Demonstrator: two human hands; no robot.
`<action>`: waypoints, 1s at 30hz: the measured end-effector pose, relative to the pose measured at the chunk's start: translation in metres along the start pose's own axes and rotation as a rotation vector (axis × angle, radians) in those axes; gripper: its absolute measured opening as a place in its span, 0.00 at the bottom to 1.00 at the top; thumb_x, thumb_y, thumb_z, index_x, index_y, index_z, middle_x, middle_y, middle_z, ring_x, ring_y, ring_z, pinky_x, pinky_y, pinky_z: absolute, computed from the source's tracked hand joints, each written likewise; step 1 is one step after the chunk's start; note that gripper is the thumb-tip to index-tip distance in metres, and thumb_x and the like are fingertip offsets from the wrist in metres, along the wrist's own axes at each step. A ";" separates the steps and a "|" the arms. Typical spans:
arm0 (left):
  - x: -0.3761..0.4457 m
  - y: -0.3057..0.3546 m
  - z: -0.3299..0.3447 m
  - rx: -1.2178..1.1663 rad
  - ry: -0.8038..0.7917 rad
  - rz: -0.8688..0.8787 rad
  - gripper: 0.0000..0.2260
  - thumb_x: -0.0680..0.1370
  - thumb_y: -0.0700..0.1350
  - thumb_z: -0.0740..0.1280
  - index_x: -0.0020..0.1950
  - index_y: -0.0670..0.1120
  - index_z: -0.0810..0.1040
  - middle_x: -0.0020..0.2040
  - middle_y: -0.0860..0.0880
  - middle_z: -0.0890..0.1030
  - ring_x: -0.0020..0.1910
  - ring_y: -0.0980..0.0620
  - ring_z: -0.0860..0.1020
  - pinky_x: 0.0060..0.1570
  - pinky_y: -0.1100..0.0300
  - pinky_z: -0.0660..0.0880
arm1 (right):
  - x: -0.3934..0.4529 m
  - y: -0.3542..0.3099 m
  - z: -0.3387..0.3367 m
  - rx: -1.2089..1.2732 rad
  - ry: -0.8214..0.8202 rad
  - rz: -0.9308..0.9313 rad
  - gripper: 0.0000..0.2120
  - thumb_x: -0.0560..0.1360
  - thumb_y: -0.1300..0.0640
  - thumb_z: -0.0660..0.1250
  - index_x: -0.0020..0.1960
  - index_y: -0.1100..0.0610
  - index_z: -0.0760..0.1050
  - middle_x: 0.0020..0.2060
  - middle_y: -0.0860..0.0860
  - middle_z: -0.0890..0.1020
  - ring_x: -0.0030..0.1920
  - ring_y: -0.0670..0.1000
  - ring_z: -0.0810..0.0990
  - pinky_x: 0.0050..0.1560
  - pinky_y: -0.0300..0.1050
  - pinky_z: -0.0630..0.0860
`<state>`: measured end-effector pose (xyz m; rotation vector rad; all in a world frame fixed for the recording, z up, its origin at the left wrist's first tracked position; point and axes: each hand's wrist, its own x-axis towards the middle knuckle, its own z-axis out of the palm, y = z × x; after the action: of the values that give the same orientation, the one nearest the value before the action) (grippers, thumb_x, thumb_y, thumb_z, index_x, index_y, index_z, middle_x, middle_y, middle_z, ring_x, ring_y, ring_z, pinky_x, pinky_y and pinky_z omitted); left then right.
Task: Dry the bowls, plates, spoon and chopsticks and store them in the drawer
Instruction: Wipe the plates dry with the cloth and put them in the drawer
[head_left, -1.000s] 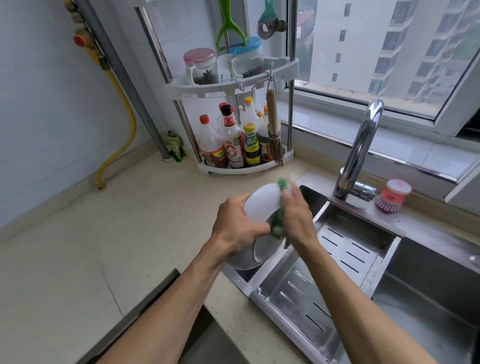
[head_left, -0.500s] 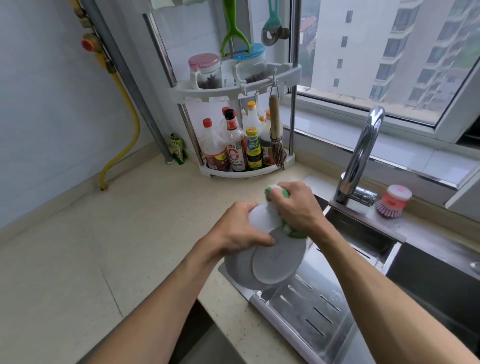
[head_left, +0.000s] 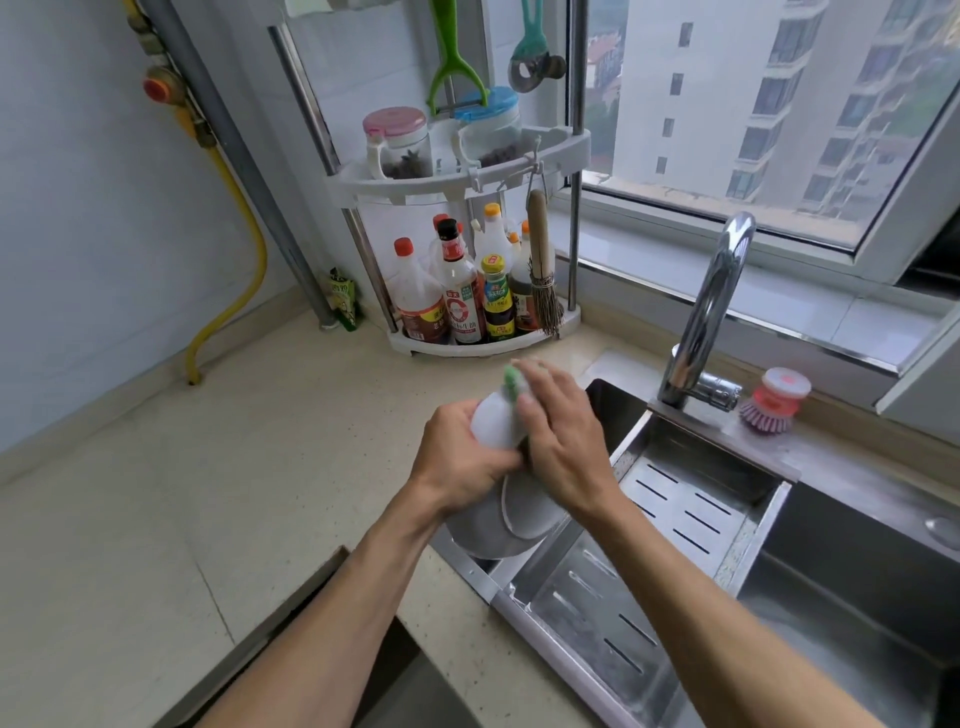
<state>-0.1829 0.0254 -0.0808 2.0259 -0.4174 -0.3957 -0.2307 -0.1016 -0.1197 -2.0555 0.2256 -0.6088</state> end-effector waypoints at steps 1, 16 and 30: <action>0.001 0.002 -0.001 -0.007 0.002 0.006 0.14 0.63 0.38 0.79 0.45 0.47 0.82 0.43 0.46 0.85 0.42 0.47 0.85 0.43 0.45 0.83 | -0.005 0.000 0.003 -0.019 0.003 -0.066 0.24 0.82 0.42 0.51 0.73 0.49 0.70 0.70 0.51 0.71 0.70 0.51 0.68 0.71 0.50 0.64; -0.018 0.006 -0.011 -0.014 -0.054 0.120 0.23 0.59 0.44 0.76 0.55 0.47 0.82 0.49 0.48 0.83 0.47 0.47 0.83 0.40 0.50 0.83 | 0.013 0.021 -0.014 0.404 0.118 0.534 0.17 0.79 0.45 0.54 0.40 0.51 0.75 0.39 0.54 0.78 0.42 0.57 0.76 0.43 0.56 0.74; 0.001 0.009 -0.004 0.075 -0.222 -0.016 0.21 0.61 0.38 0.80 0.52 0.47 0.82 0.47 0.46 0.85 0.45 0.46 0.84 0.47 0.43 0.82 | 0.018 0.003 -0.031 0.009 -0.005 0.219 0.19 0.77 0.43 0.56 0.40 0.55 0.77 0.34 0.49 0.77 0.34 0.48 0.73 0.38 0.47 0.69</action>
<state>-0.1815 0.0241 -0.0713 2.0661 -0.5591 -0.6268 -0.2305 -0.1335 -0.1034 -1.9895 0.4381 -0.4690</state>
